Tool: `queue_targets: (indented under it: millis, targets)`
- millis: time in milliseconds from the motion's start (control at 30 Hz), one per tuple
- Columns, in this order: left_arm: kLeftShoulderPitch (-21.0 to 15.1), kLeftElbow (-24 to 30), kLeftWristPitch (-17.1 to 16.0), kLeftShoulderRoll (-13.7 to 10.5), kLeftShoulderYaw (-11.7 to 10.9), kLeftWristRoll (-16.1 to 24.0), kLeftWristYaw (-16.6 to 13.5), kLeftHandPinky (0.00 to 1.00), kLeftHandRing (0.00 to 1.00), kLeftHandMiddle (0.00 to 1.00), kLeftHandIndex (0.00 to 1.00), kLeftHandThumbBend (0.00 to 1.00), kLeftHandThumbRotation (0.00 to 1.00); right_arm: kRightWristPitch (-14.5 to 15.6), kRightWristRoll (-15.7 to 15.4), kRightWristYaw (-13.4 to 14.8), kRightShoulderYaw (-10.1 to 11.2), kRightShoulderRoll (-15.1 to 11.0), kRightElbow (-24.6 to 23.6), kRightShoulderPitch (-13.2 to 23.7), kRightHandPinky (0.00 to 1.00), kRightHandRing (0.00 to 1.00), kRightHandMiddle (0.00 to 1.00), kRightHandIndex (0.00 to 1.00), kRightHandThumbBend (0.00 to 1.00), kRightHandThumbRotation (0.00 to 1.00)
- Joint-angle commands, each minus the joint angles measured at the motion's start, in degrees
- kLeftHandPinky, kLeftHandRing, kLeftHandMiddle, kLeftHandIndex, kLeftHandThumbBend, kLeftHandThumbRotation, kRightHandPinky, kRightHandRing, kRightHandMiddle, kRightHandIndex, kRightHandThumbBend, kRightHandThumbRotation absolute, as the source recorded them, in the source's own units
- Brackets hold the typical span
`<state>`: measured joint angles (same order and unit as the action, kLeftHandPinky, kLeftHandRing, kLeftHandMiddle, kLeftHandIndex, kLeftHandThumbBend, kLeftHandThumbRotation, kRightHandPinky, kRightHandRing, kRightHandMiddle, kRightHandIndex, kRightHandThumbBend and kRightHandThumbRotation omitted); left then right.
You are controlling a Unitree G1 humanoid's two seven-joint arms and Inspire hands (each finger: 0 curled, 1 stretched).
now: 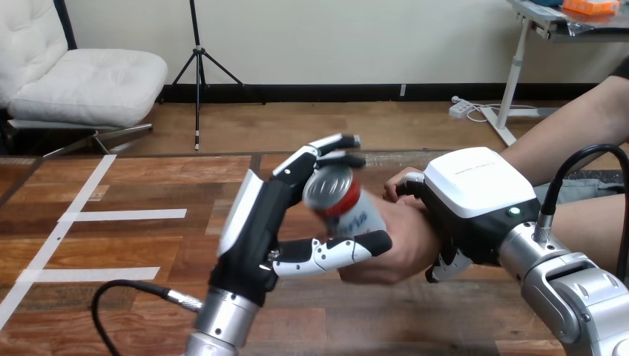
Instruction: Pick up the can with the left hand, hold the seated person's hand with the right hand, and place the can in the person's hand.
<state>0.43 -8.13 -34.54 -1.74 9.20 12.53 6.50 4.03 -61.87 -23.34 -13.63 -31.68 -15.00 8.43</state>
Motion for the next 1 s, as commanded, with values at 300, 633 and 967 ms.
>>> queue_targets:
  millis: [300,633,967]
  targets:
    - [-2.38,2.62,0.35,-0.04,3.03,3.03,-0.61,1.00,1.00,1.00,1.00,1.00,0.58,0.23,-0.02,1.10,1.19,-0.68,-0.27,2.70,0.78,0.84,0.86,0.84,0.87,0.01]
    - [-2.40,2.49,0.14,-0.24,3.13,3.68,-1.27,1.00,1.00,1.00,1.00,1.00,0.58,0.29,1.20,1.21,1.56,-0.39,-0.18,2.53,0.77,0.86,0.88,0.86,0.85,0.01]
    - [-2.11,2.65,0.18,-0.27,3.26,3.49,-1.29,1.00,1.00,1.00,1.00,1.00,0.58,0.12,2.24,1.25,1.69,-0.59,-0.17,2.31,0.77,0.86,0.89,0.86,0.84,0.01]
